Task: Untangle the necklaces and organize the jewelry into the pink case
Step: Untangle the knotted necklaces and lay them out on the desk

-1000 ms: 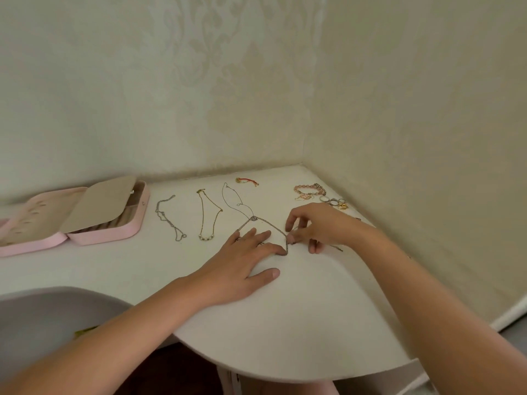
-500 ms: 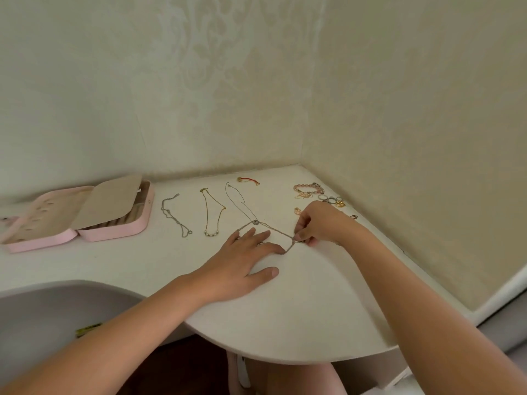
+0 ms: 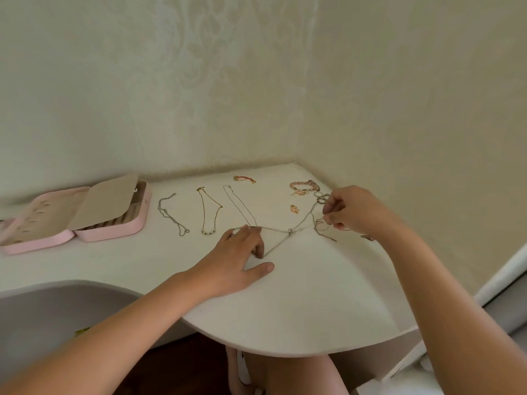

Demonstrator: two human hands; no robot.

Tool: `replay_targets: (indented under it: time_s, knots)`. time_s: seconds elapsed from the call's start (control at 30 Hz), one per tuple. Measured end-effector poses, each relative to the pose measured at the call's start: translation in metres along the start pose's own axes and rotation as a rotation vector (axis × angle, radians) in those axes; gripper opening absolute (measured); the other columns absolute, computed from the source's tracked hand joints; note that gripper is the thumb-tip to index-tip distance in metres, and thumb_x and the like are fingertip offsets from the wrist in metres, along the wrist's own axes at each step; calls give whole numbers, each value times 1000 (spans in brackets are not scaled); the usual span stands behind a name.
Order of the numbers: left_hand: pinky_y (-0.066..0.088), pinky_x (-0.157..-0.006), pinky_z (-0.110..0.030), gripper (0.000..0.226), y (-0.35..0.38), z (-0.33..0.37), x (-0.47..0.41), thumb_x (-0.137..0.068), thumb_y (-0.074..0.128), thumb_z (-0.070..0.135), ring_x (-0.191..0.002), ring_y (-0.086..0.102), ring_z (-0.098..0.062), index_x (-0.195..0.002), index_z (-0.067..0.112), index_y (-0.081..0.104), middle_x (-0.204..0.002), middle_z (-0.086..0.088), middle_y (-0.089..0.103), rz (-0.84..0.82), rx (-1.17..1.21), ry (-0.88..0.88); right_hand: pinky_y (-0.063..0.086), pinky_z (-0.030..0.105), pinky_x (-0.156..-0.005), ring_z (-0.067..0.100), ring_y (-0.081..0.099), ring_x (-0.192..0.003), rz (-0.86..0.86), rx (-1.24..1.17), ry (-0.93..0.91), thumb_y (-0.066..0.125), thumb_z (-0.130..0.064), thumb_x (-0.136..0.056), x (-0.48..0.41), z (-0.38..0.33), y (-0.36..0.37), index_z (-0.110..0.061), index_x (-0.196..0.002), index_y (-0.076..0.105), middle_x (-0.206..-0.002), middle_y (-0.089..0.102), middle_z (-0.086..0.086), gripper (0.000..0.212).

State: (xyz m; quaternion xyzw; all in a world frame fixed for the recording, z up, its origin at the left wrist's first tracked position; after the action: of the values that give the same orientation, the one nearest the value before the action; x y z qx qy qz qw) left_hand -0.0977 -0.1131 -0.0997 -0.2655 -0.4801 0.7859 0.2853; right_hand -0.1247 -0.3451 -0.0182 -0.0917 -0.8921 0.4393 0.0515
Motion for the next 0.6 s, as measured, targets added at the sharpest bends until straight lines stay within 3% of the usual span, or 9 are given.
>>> replay_targets:
  time_s: [0.17,0.33,0.4,0.47,0.6]
  knots:
    - [8,-119,-33,41,-1,0,0,-92,51,50,-149,10,-17,-67,22,34,-158,-2,25,-67,-12,-51,35,5,-47,-3,53,-52,-208,224,-71,66,-7,-83,23,6,15,-22,-81,74,-63,62,-11,17]
    - [9,-118,-28,50,-7,0,9,-95,48,47,-148,7,-17,-60,12,42,-156,0,25,-60,90,-115,39,6,-60,0,57,-74,-161,279,-146,68,-13,-83,41,11,13,-25,-81,75,-77,66,-16,15]
    - [11,-112,-20,53,-9,-1,12,-98,41,44,-148,10,-14,-71,1,56,-154,3,31,-16,129,-165,39,3,-60,-5,55,-71,-159,294,-161,67,-12,-83,48,10,13,-24,-82,75,-75,64,-18,14]
    - [14,-106,-13,50,-11,-2,15,-100,36,39,-146,14,-10,-84,-3,58,-151,5,37,56,145,-205,38,3,-59,-4,55,-71,-167,331,-175,67,-13,-83,54,9,16,-23,-83,75,-74,63,-18,13]
    - [21,-107,-17,46,-10,0,23,-99,47,33,-146,19,-13,-63,4,49,-150,1,39,99,135,-226,37,11,-56,3,57,-74,-208,368,-196,67,-15,-83,64,6,27,-25,-83,75,-80,65,-13,13]
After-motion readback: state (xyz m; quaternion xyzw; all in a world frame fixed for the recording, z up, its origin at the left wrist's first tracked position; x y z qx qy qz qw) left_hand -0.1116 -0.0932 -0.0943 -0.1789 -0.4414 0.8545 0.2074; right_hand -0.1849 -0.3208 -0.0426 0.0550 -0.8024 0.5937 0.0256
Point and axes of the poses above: each hand's wrist, its own x-axis away from the middle knuckle, its own y-axis out of the palm, z = x × y, the point moved 4 cm from there along -x, towards the middle knuckle
